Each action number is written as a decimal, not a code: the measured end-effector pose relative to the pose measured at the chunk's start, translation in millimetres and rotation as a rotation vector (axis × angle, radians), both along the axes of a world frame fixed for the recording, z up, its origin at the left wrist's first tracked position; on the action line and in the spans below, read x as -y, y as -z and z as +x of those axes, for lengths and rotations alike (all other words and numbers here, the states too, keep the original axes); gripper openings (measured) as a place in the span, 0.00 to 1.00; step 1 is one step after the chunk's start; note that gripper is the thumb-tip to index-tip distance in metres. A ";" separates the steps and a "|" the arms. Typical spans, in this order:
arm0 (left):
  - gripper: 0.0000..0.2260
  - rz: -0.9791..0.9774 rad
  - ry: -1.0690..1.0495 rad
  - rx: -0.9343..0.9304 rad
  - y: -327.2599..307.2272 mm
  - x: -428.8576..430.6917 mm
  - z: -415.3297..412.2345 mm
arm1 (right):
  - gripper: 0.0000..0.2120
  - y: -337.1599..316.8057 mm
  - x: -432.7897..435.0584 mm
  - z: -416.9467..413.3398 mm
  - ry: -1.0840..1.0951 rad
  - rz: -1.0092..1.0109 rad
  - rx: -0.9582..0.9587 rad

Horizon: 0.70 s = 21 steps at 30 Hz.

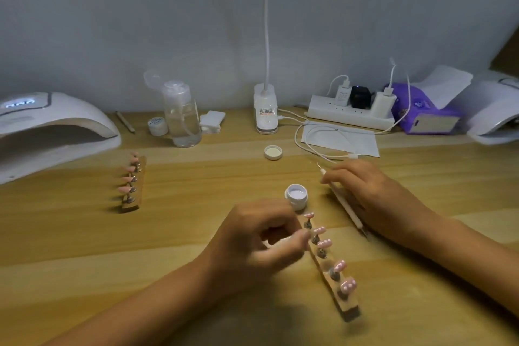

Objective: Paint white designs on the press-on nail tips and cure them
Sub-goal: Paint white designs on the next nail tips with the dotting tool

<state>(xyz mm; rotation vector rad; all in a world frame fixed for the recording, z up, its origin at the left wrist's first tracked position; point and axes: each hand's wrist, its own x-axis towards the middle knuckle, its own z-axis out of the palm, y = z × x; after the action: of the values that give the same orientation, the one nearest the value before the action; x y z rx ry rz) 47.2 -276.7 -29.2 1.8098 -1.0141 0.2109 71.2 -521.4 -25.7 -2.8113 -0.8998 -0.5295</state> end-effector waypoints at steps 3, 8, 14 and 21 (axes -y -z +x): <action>0.15 -0.212 -0.121 -0.284 -3.1 -2.7 10.4 | 0.20 2.6 -2.5 -8.6 0.048 -0.054 -0.056; 0.17 -0.424 -0.240 -0.596 -7.3 -1.7 19.7 | 0.24 -10.6 -0.5 -41.6 0.115 -0.004 -0.133; 0.20 -0.466 -0.358 -0.738 1.8 -2.7 34.1 | 0.16 -16.1 -7.6 -109.0 0.183 0.172 -0.623; 0.18 -0.506 -0.355 -0.775 6.5 -5.1 36.2 | 0.15 -3.4 -41.7 -132.1 0.507 0.081 -0.507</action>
<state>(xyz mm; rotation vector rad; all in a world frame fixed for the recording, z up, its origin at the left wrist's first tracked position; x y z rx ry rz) 83.4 -271.6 -35.7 1.3925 -0.0724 -0.0311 -60.9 -479.7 -22.3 -2.8692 -0.0672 0.1095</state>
